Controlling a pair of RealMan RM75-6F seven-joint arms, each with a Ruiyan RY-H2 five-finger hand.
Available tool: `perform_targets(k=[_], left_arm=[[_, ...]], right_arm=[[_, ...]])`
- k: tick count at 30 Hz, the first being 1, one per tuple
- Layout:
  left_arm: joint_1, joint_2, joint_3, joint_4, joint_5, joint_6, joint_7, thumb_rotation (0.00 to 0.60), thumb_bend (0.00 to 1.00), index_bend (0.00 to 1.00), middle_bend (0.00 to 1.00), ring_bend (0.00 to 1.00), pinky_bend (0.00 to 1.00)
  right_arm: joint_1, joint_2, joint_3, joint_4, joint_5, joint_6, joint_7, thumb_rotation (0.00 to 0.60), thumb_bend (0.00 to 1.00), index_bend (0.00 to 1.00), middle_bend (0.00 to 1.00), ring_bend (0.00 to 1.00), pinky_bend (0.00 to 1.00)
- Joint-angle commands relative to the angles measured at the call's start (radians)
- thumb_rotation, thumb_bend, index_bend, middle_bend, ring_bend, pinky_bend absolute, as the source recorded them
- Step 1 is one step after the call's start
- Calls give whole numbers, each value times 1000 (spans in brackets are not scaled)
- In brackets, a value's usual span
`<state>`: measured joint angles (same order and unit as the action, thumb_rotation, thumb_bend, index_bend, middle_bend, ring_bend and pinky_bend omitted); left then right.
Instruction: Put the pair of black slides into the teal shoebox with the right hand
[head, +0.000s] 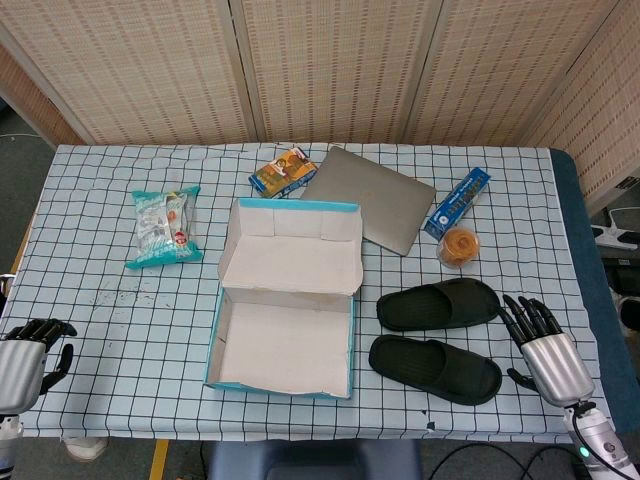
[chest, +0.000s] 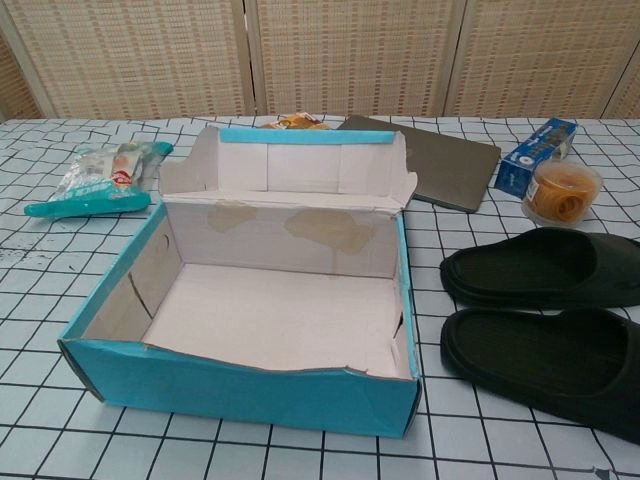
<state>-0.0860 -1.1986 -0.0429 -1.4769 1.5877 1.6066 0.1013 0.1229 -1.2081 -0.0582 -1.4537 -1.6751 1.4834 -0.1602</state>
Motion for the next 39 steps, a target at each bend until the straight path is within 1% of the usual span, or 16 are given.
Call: perform_targets(k=[1,10,11,13,16,19,21,23,26,30,33,36,39], left_arm=[[-1,5,2,-9,9,1,-23,600,493,456,440,386,523],[-16,-7,2,26,19,-15,-40,600,493,456,440,387,523],[-17,-8,3,30,21,-16,-39,600,493,456,440,387,523],[-14,-7,7,28,25,-13,-43,600,493,456,441,387,523],[-11,-1,8,10,31,-3,-56,600,494,459,441,387,523],[-10,-5,6,14,37,7,-45,600,494,460,440,386,523],[-11,-8,2,16,30,4,-43,600,493,460,440,386,522],[-12,-11,-1,19,17,-7,-50,600,494,460,440,386,523],[-13,-8,0,17,4,-21,-47,600,493,461,440,387,523],[-11,-4,2,11,9,-16,-54,600,494,461,440,387,523],[-11,0,-1,10,9,-11,-71,600,493,461,440,386,524],[-8,4,-4,10,1,-10,-86,600,493,461,440,386,523],[-8,6,-9,12,-9,-11,-97,600,494,461,441,387,523]], right_arm=[[-16,3,-1,-6,-3,22,-10,600,0,0,0,0,89],[-17,14,3,-48,32,-15,27,600,0,0,0,0,103],[-19,10,4,-52,34,-14,34,600,0,0,0,0,126],[-23,-5,4,-49,29,-6,55,600,0,0,0,0,232],[-22,-26,-6,-17,10,-10,74,600,0,0,8,0,292],[-17,-47,-15,17,-6,-20,90,600,0,2,20,8,296],[-8,-57,-22,40,-25,-27,114,600,0,20,58,35,294],[15,-49,-46,57,-71,-46,168,600,0,36,82,50,266],[35,-33,-76,42,-102,-66,278,600,0,47,82,51,213],[33,-6,-95,-17,-69,-103,335,600,0,43,82,50,207],[21,-4,-83,-49,-24,-113,304,600,0,19,82,50,206],[5,-27,-64,-66,25,-117,256,600,0,4,82,46,206],[-8,-71,-44,-45,58,-112,212,600,0,0,82,46,202]])
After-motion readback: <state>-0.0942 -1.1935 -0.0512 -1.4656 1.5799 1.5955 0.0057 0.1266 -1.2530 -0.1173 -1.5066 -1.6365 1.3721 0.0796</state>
